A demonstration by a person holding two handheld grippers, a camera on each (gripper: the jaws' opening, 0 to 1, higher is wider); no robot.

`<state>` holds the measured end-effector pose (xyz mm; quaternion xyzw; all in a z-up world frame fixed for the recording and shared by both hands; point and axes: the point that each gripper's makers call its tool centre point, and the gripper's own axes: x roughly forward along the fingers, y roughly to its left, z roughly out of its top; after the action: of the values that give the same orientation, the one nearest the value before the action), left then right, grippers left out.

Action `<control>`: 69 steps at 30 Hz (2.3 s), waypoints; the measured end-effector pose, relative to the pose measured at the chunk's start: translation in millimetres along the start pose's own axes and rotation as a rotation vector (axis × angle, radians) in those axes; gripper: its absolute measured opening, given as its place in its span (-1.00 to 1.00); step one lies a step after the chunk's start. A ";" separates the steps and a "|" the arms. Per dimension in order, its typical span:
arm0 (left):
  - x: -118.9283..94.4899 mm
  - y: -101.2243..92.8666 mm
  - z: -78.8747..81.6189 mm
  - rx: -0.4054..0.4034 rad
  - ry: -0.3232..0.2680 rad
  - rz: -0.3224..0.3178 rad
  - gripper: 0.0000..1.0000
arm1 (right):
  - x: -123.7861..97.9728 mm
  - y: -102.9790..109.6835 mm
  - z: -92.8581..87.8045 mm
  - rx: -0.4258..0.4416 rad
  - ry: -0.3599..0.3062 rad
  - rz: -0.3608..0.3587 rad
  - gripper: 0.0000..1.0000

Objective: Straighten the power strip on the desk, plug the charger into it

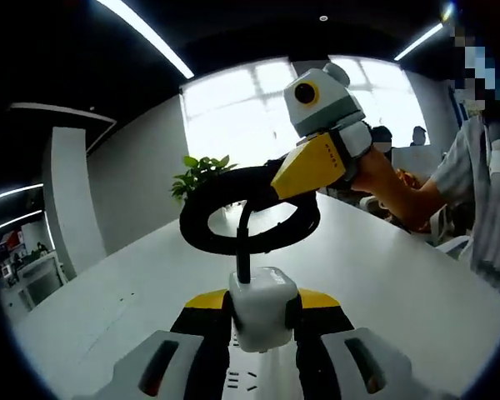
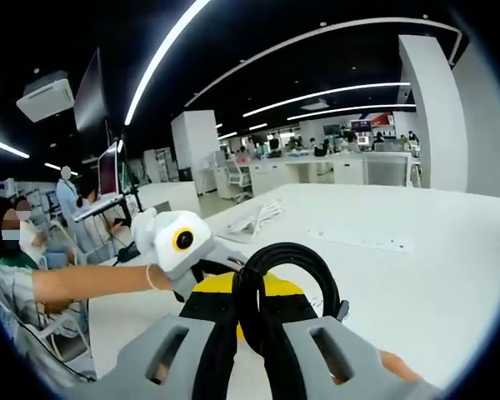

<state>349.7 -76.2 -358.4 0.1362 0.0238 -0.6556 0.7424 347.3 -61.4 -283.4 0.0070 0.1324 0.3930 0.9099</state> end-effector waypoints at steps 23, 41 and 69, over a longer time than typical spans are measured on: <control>17.9 15.4 -8.4 -0.154 0.001 -0.210 -0.45 | 17.4 -38.2 1.5 0.084 0.013 -0.036 -0.87; 19.7 31.2 4.2 -0.086 -0.024 -0.200 -0.44 | 6.5 -33.1 11.0 0.073 -0.018 -0.032 -0.88; -5.9 62.2 29.3 0.006 -0.115 0.698 0.99 | -5.2 -24.0 35.5 0.048 -0.139 -0.073 -0.88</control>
<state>405.6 -71.0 -318.3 0.1014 -0.0680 -0.3691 0.9214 369.7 -78.5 -250.7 0.0513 0.0787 0.3551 0.9301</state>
